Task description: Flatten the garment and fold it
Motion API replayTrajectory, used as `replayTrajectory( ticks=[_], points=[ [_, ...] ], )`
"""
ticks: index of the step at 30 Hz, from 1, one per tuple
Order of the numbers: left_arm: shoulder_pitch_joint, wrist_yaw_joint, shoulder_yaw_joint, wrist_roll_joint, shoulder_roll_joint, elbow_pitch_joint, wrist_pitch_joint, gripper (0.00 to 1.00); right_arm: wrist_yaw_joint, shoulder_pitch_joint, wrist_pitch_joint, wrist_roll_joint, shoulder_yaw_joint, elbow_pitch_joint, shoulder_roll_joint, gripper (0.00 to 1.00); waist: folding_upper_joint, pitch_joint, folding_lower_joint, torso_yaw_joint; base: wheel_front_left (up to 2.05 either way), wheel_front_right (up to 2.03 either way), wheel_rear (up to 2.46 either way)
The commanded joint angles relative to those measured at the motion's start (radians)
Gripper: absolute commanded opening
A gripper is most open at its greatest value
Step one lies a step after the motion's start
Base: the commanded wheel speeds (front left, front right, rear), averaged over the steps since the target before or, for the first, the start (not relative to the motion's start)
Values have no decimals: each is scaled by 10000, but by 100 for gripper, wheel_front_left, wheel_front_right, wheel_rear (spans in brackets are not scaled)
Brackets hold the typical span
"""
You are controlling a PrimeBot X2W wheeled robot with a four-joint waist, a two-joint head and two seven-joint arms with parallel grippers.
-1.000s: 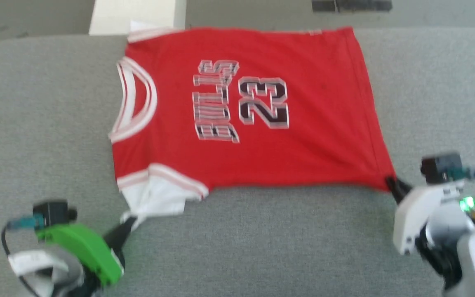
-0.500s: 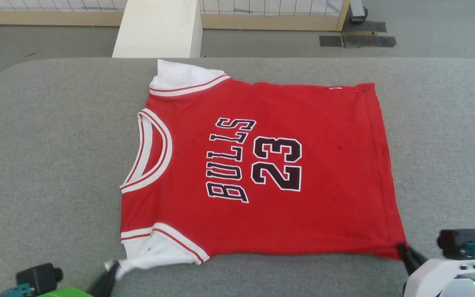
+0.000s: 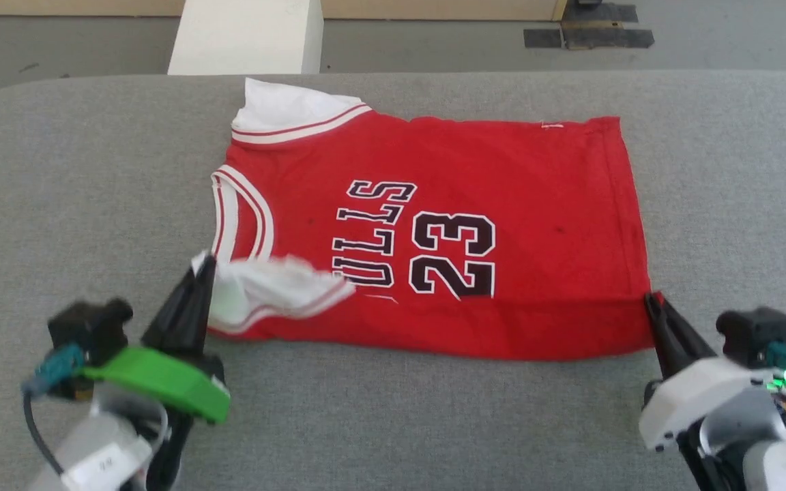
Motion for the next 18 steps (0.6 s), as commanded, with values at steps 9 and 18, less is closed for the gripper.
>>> replayTrajectory(
  ticks=[9, 18],
  points=[
    [-2865, -1099, -284, 23, 521, 981, 1209, 0, -13, -1837, 549, -103, 243, 507, -463, 0, 0, 1065, 1, -373, 0, 0, 0],
    [-4759, -1322, -303, -674, 797, 2738, 2881, 0, -13, -3032, 1372, -243, -2, 1361, -310, 0, 0, 2114, 1, -617, 0, 0, 0]
  ],
)
